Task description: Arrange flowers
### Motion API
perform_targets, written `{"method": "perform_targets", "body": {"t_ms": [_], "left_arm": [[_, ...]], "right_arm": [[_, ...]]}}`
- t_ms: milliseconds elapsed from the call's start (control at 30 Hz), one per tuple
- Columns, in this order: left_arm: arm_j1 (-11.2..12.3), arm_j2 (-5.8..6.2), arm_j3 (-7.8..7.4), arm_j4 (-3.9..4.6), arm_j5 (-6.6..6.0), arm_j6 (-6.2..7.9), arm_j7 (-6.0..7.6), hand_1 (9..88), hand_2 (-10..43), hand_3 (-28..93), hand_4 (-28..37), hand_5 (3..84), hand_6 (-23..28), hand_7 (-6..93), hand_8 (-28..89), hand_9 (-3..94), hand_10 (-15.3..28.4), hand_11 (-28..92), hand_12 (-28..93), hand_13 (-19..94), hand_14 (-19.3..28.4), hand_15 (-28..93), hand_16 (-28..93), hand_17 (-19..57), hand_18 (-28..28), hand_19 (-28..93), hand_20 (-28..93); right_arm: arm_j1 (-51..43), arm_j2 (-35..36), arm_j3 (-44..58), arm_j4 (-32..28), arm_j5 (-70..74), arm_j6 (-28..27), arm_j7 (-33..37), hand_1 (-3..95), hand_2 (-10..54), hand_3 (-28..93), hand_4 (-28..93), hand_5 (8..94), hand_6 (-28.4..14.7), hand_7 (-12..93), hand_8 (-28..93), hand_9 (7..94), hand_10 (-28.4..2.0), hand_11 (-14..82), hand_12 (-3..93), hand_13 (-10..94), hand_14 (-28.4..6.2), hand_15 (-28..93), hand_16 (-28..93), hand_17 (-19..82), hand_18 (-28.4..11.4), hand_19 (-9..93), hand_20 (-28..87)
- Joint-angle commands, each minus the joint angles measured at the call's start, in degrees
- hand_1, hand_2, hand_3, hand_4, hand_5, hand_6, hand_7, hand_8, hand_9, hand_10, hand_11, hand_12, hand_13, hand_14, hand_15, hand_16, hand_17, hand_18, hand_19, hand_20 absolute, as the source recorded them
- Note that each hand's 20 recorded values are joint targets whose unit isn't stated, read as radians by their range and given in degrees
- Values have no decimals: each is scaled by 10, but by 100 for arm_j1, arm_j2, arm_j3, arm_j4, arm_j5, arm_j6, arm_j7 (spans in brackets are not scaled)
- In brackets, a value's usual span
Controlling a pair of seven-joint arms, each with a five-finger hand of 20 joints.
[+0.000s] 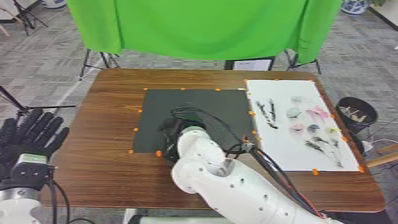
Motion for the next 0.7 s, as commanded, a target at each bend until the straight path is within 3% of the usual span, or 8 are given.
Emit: {"method": "perform_targets", "body": {"t_ms": [33,133,233,333,700], "left_arm": [[162,-147,-31,0,-69,-66,65,259,150,734,-283,479,96,134,-71,405,159,198,135,287,168,386,-66,-69,165,394,131],[133,-132,-17,4,-26,-57,54,259,150,733,-283,479,96,135,-71,405,159,198,134,287,168,388,-66,-68,165,394,131],[69,-142,16,23,-11,-73,11,260,150,734,-283,479,96,135,-71,404,159,199,135,287,168,388,-67,-69,165,394,131],[2,-139,74,38,-2,-59,-24,260,150,734,-283,479,97,135,-71,405,160,200,135,287,168,387,-67,-68,165,395,132],[-188,-100,230,100,17,-52,-220,262,150,732,-283,479,98,136,-72,405,160,202,135,287,168,388,-67,-68,165,395,131]], "right_arm": [[-45,607,37,-419,-738,-1092,-548,410,-95,727,-193,630,-65,439,81,794,-157,362,351,793,-118,563,405,473,-271,932,334],[-75,721,-73,-467,-1149,-1535,-805,440,-95,749,-240,611,-62,440,140,759,-155,355,419,745,-132,603,412,440,-274,932,335],[-92,773,-247,-414,-1601,-1806,-1022,425,-95,780,-274,599,-70,445,30,727,-163,392,393,725,-137,621,411,428,-277,930,337],[-133,796,-377,-368,-1837,-1814,-1119,421,-95,790,-282,594,-75,462,-90,709,-169,410,373,713,-138,632,408,423,-278,929,338],[-343,495,-496,-265,-1922,-1982,-1168,373,-95,780,-283,591,-77,476,-150,705,-175,434,334,709,-141,640,407,420,-277,929,339]]}}
